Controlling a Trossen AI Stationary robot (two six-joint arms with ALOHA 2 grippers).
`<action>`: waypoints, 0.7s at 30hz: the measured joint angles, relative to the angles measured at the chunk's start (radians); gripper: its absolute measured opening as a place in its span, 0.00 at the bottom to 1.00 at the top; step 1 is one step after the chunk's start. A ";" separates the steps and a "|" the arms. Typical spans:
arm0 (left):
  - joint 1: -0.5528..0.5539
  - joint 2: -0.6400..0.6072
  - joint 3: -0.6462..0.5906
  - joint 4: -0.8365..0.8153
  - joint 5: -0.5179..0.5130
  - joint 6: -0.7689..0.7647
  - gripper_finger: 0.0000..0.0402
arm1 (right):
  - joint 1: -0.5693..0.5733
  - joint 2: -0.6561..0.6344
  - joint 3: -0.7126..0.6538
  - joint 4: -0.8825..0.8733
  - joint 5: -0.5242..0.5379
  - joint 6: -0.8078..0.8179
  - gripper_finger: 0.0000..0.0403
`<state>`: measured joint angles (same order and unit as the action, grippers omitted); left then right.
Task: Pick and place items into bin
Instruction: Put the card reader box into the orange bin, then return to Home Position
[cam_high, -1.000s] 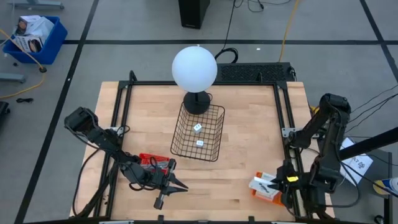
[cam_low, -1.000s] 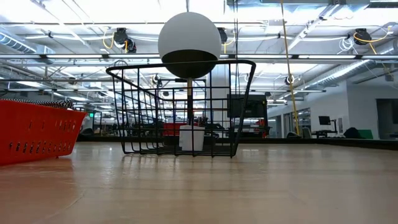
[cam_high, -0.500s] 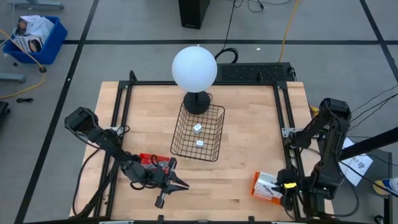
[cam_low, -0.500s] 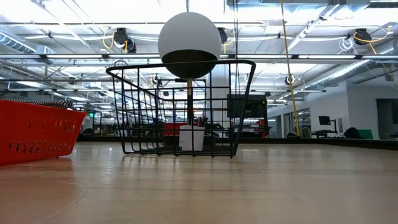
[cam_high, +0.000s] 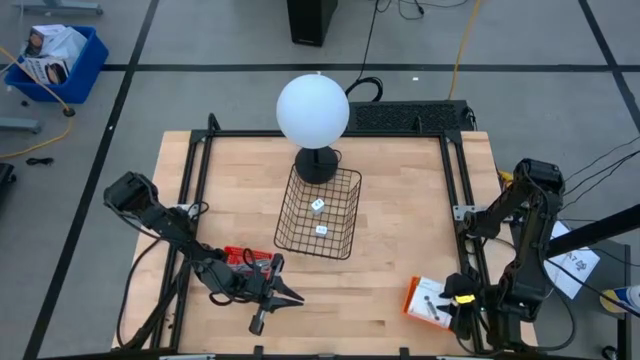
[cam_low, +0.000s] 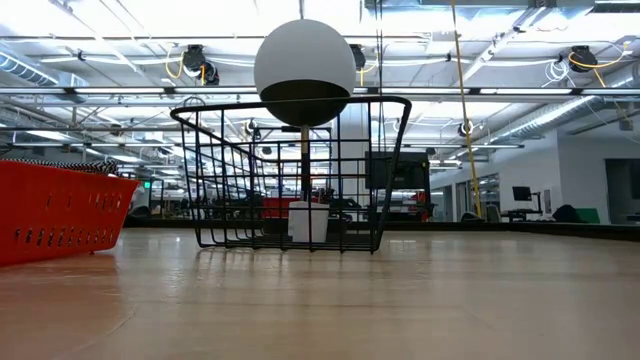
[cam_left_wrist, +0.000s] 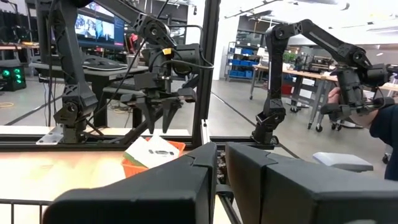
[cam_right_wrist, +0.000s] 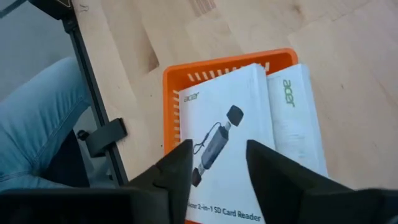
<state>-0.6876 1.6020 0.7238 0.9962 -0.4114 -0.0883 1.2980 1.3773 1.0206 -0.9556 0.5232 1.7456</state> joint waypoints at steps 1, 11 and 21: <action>0.000 0.000 0.000 0.000 0.000 0.000 0.10 | 0.000 0.000 0.000 -0.002 0.000 -0.003 0.37; 0.010 0.000 0.000 0.003 -0.071 0.038 0.10 | -0.002 0.000 0.000 0.018 0.107 -0.035 0.41; 0.011 -0.007 0.002 -0.094 -0.010 0.024 0.10 | -0.041 0.006 0.000 0.239 0.335 -0.498 0.40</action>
<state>-0.6762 1.5948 0.7254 0.9018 -0.4210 -0.0644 1.2567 1.3830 1.0203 -0.7166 0.8586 1.2475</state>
